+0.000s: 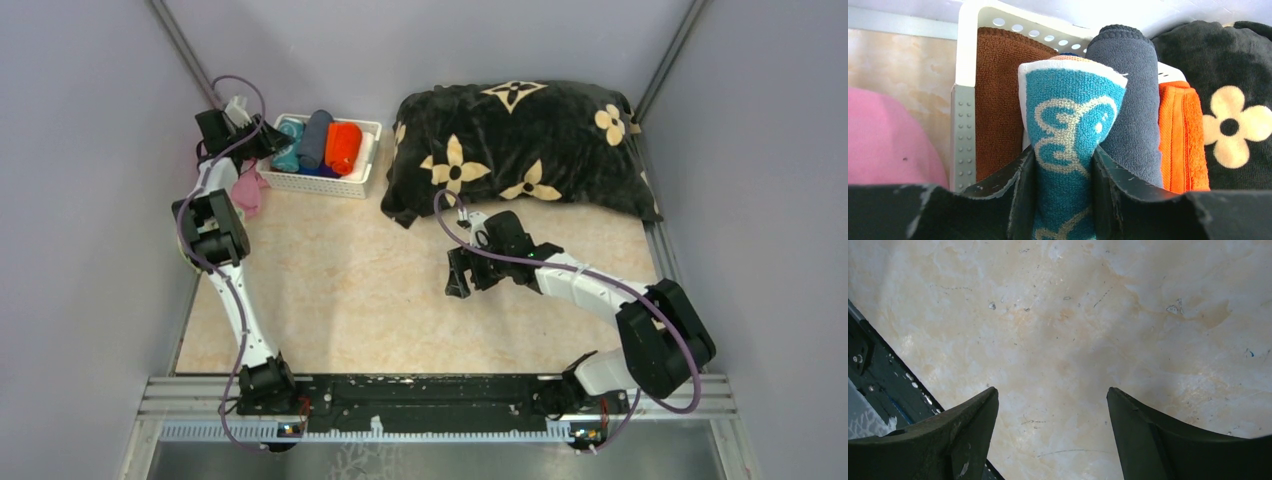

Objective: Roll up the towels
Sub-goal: Place the towel in the bin.

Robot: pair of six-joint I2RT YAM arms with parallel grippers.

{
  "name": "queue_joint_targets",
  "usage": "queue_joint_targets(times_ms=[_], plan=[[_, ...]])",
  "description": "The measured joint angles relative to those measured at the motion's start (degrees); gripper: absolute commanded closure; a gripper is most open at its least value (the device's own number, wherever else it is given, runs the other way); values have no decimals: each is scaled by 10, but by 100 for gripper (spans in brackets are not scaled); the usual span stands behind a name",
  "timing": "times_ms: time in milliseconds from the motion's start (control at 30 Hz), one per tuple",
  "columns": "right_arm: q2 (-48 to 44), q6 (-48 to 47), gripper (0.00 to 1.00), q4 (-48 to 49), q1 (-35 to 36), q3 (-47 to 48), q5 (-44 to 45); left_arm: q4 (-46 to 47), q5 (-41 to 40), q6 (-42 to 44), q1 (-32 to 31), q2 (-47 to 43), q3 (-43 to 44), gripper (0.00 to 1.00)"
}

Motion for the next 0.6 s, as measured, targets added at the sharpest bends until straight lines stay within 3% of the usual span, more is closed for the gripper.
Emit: queue_joint_targets(times_ms=[233, 600], plan=[[15, 0, 20, -1, 0, 0, -3, 5, -2, 10, -11, 21, 29, 33], [9, 2, 20, -1, 0, 3, -12, 18, -25, 15, -16, -3, 6, 18]])
